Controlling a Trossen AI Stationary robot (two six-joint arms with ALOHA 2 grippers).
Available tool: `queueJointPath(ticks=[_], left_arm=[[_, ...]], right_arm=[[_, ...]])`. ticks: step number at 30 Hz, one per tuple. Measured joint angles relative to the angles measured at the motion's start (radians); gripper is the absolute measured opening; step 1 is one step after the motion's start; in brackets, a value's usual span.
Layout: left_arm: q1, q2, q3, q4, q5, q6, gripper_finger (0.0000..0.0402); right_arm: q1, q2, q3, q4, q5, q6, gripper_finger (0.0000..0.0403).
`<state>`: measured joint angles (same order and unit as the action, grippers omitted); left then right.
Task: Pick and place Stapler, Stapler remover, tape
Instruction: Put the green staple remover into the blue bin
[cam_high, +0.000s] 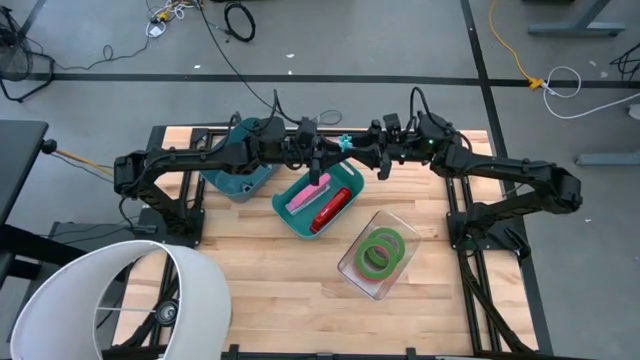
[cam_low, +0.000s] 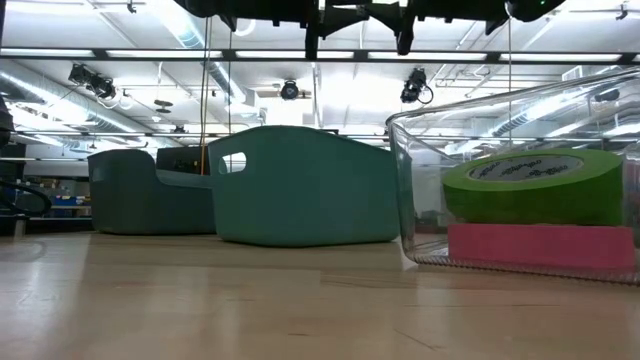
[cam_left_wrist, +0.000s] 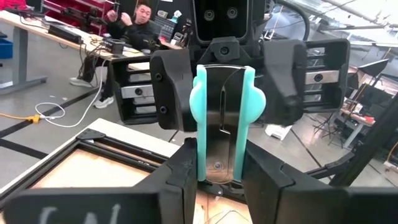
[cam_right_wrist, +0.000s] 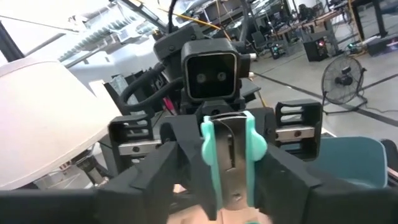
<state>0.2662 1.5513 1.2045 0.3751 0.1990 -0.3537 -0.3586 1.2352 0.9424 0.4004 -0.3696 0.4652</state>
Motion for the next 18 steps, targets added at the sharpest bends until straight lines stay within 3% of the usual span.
queueJointPath(ticks=[7,18], left_arm=[[0.011,-0.011,0.0,-0.021,0.008,0.008,0.0101],[0.065,-0.126,0.0,-0.294,0.004,0.093,0.0104]], right_arm=[[-0.023,-0.046,-0.001,0.0,-0.016,-0.003,0.0257],[-0.068,-0.136,-0.001,-0.027,-0.016,-0.003,0.0263]])
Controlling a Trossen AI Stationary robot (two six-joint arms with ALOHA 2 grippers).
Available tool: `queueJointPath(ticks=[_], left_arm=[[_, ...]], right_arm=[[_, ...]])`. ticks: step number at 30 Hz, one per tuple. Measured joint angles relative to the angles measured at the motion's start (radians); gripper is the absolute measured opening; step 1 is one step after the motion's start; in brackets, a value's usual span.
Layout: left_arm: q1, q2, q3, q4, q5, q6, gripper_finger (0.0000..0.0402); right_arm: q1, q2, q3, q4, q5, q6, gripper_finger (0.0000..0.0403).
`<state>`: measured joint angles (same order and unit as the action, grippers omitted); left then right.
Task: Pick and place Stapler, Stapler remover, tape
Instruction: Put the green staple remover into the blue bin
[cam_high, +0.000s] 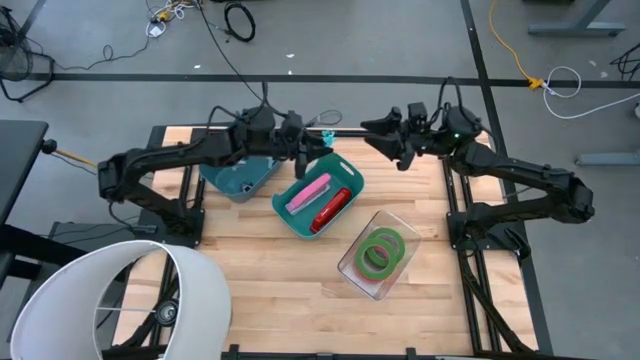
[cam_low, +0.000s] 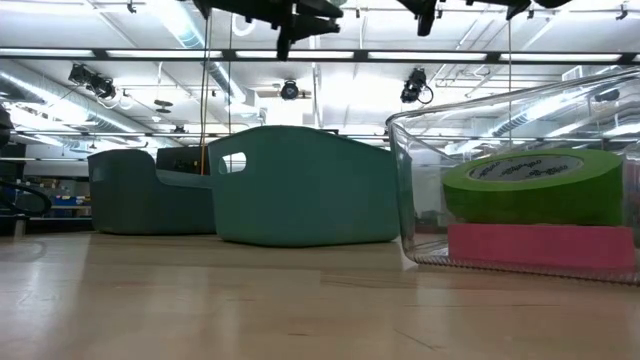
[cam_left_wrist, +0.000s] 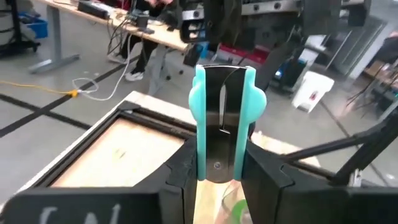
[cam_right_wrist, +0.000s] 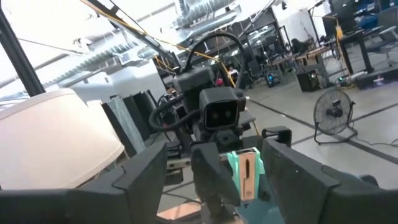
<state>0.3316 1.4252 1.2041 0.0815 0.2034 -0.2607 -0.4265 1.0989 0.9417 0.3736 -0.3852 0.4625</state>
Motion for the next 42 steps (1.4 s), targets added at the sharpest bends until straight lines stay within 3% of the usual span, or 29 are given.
queueJointPath(ticks=[19,35,42], left_arm=[[0.038,-0.085,0.0,-0.468,-0.056,0.096,0.0102],[0.038,-0.085,0.0,-0.979,-0.295,0.116,0.0101],[0.067,-0.085,0.0,-1.081,-0.312,0.118,0.0105]], right_arm=[[-0.001,-0.002,0.0,-0.091,0.002,-0.008,0.0263],[-0.001,-0.001,0.0,-0.108,0.028,-0.026,0.0263],[-0.001,-0.001,0.0,-0.109,0.03,-0.027,0.0263]])
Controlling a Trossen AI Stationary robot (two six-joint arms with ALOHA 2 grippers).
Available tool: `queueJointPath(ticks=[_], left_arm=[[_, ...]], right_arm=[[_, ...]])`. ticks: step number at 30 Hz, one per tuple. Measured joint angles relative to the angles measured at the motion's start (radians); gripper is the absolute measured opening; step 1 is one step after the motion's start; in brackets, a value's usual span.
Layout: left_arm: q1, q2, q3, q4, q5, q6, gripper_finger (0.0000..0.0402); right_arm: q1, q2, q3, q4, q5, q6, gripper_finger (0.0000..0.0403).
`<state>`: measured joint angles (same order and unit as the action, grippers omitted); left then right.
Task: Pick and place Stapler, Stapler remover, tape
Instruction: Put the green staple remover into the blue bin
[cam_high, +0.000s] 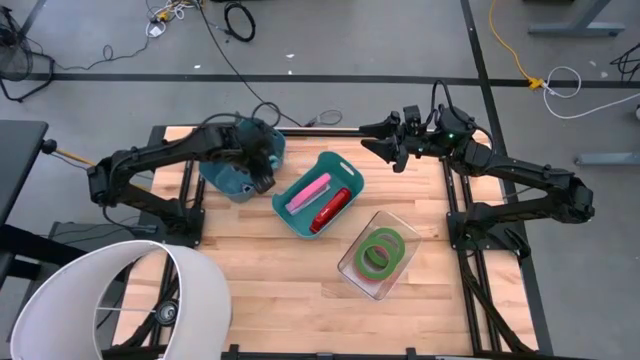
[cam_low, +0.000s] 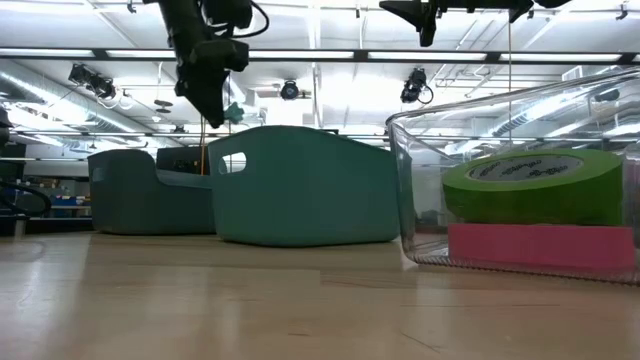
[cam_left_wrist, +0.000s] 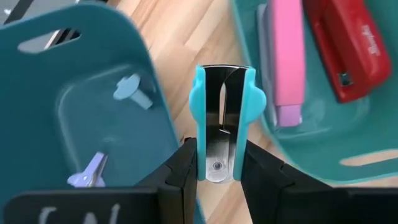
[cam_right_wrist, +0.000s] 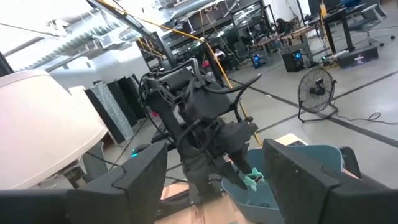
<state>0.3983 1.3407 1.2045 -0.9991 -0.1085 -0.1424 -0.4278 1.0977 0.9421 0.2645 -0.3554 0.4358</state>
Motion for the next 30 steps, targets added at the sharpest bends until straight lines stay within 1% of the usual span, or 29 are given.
queueJointPath(ticks=[4,7,13,15,20,25,30], left_arm=[[0.03,0.0,-0.005,-0.017,-0.001,0.001,0.0103],[0.058,0.0,-0.037,-0.019,-0.003,0.005,0.0103],[0.111,0.001,-0.153,-0.021,-0.005,0.009,0.0104],[0.131,0.001,-0.192,-0.022,-0.022,0.005,0.0104],[0.181,0.001,-0.262,-0.023,-0.033,-0.003,0.0105],[0.206,0.001,-0.295,-0.022,-0.034,-0.003,0.0107],[0.212,0.001,-0.297,-0.022,-0.038,-0.011,0.0124]], right_arm=[[0.0,0.0,0.0,-0.002,0.0,0.0,0.0263],[0.0,0.0,0.0,-0.016,0.0,0.0,0.0263],[0.0,0.0,0.0,-0.057,0.0,0.0,0.0263],[0.0,0.0,0.0,-0.058,0.0,0.0,0.0263],[0.0,0.0,0.0,-0.058,0.0,0.0,0.0263],[0.0,0.0,0.0,-0.058,0.0,0.0,0.0262],[0.0,0.0,0.0,-0.058,0.0,0.0,0.0262]])
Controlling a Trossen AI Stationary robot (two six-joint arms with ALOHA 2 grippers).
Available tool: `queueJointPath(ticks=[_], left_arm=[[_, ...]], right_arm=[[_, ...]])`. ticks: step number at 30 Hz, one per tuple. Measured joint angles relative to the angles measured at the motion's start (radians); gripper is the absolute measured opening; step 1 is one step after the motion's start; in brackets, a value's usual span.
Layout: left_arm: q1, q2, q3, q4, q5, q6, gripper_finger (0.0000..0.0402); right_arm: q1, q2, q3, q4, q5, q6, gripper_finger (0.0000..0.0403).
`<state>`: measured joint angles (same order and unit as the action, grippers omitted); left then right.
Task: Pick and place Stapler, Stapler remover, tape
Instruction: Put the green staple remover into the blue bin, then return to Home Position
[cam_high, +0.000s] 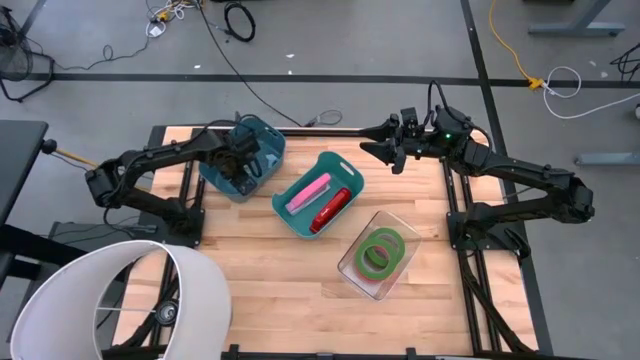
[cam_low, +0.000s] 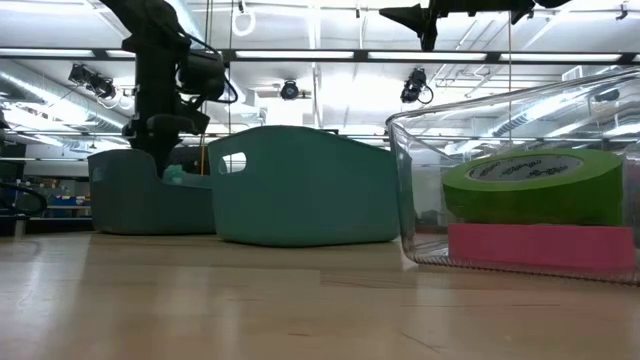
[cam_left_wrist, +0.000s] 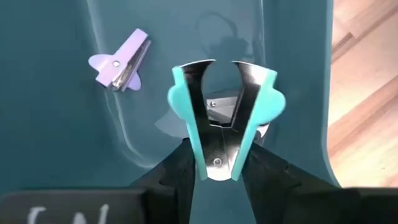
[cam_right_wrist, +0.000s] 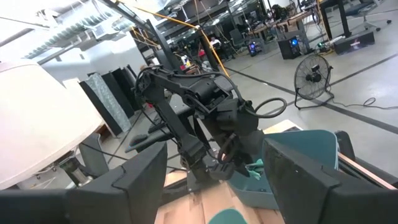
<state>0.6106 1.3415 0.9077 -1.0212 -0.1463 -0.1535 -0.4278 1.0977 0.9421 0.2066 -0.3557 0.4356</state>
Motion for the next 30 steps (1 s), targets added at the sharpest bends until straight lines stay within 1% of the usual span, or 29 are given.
queueJointPath(ticks=[5,10,14,17,22,26,30], left_arm=[[0.0,0.0,0.0,0.005,-0.031,-0.018,0.0153],[0.0,0.0,0.0,0.009,-0.058,-0.019,0.0197],[0.0,0.0,0.0,0.009,-0.06,-0.019,0.0232],[0.0,0.0,0.0,0.011,-0.039,-0.018,0.0248],[0.0,0.0,0.013,0.028,0.007,-0.028,0.0254],[-0.008,0.0,0.074,0.042,0.055,-0.051,0.0249],[-0.034,0.0,0.149,0.088,0.078,-0.052,0.0243]], right_arm=[[0.0,0.0,0.0,0.0,0.0,0.0,0.0262],[0.0,0.0,0.0,0.0,0.0,0.0,0.0262],[0.0,0.0,0.0,0.0,0.0,0.0,0.0262],[0.0,0.0,0.0,0.0,0.0,0.0,0.0262],[0.0,0.0,0.0,0.0,0.0,0.0,0.0262],[0.0,0.0,0.0,0.0,0.0,0.0,0.0262],[0.0,0.0,0.0,-0.011,0.0,-0.008,0.0262]])
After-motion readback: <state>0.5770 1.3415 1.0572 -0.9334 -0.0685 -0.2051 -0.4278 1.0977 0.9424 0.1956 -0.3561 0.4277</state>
